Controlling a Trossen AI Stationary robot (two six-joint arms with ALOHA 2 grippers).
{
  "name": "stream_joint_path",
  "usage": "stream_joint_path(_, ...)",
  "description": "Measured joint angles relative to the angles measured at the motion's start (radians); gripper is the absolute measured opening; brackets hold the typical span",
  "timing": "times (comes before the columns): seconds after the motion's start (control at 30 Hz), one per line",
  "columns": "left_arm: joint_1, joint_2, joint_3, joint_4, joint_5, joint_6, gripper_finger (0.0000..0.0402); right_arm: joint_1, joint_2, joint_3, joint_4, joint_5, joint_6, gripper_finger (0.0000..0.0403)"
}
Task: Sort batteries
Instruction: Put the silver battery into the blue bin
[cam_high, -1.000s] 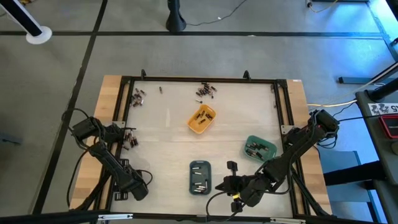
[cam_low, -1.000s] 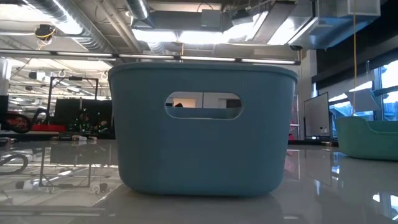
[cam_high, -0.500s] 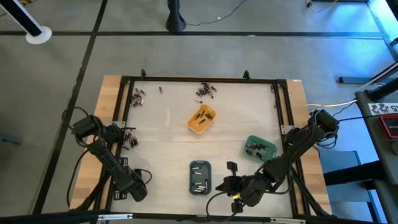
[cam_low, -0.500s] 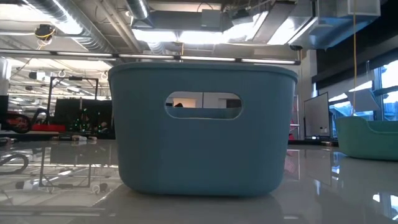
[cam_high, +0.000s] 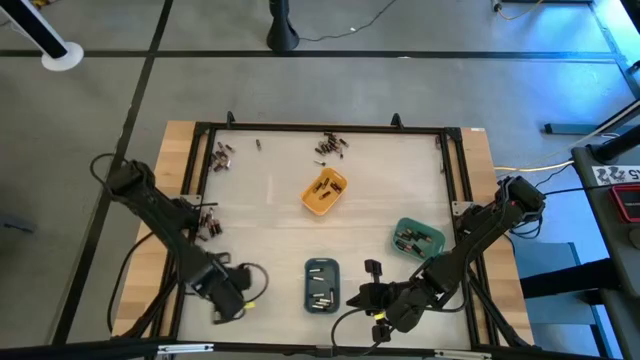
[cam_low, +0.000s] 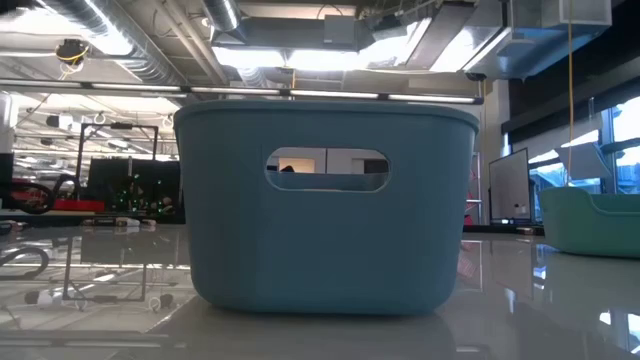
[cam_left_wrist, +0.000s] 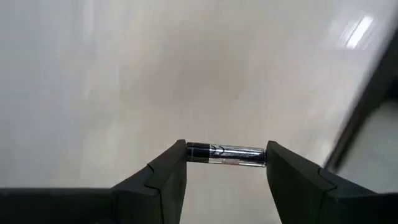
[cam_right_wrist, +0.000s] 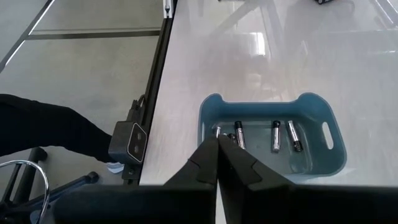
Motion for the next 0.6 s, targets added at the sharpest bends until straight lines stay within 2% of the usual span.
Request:
stream_joint_path(0.07, 0.031, -0.030, 0.001, 0.121, -0.141, 0.001, 0.0179, 0.000, 0.000, 0.000, -0.001, 0.000, 0.000, 0.0005)
stream_joint_path(0.17, 0.075, -0.048, 0.002, 0.321, -0.336, 0.079, 0.0179, 0.000, 0.000, 0.000, -0.002, 0.000, 0.000, 0.0005)
stream_joint_path(0.27, 0.126, -0.028, 0.002, 0.509, -0.452, 0.191, 0.0179, 0.000, 0.000, 0.000, -0.005, 0.000, 0.000, 0.0005)
stream_joint_path(0.47, 0.234, 0.108, 0.002, 0.848, -0.455, 0.374, 0.0179, 0.001, -0.001, 0.000, -0.027, -0.001, 0.000, 0.0005)
stream_joint_path(0.6, 0.287, 0.198, 0.002, 0.942, -0.413, 0.379, 0.0179, 0.014, -0.027, 0.000, -0.113, 0.023, 0.048, 0.0005)
